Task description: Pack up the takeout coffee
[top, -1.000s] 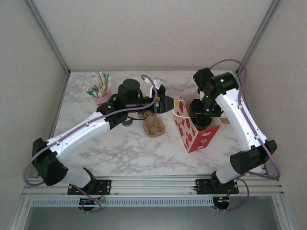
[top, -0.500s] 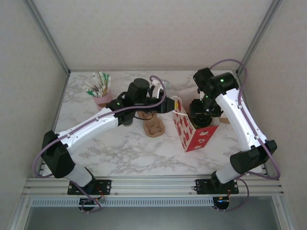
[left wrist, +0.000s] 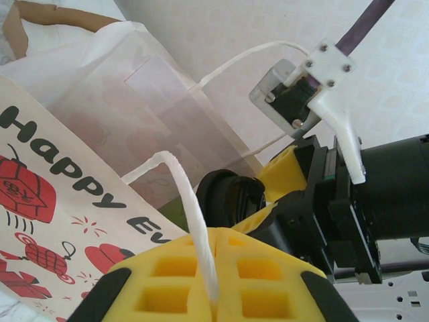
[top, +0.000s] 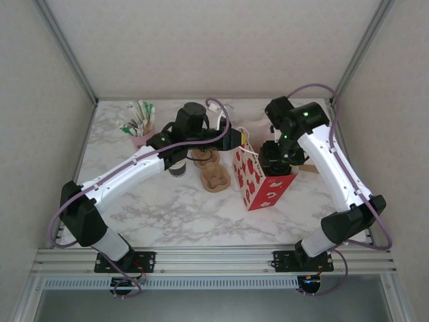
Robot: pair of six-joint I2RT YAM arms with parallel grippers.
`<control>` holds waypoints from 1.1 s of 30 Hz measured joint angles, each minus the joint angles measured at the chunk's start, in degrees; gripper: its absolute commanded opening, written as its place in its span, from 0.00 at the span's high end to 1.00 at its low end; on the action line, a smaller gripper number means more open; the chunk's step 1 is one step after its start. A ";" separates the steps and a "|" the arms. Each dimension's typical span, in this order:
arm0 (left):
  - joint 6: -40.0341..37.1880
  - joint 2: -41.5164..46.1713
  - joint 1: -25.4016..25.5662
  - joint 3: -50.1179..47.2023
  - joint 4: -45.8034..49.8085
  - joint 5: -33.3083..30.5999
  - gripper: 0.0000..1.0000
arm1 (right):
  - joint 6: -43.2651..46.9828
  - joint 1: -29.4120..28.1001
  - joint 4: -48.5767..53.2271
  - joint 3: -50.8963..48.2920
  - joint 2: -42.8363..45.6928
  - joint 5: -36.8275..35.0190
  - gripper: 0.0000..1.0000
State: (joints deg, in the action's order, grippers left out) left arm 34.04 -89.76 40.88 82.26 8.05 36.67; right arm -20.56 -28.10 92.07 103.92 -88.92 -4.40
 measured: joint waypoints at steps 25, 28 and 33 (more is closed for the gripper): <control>-4.42 4.20 -0.50 -4.92 0.83 -1.51 0.70 | 0.33 -1.64 0.02 -2.10 -4.22 1.51 0.29; -4.85 5.22 -0.50 -5.75 0.87 -2.19 0.54 | 0.44 -1.81 0.02 -2.10 -4.72 1.62 0.29; -5.77 6.91 -0.66 -6.67 1.25 -3.72 0.20 | 0.48 -1.92 0.02 -2.10 -5.01 1.68 0.29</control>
State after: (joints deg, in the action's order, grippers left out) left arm 28.27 -82.85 40.23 75.59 9.30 32.95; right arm -20.08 -30.02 92.09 101.82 -93.93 -2.72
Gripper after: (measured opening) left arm 0.723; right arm 0.713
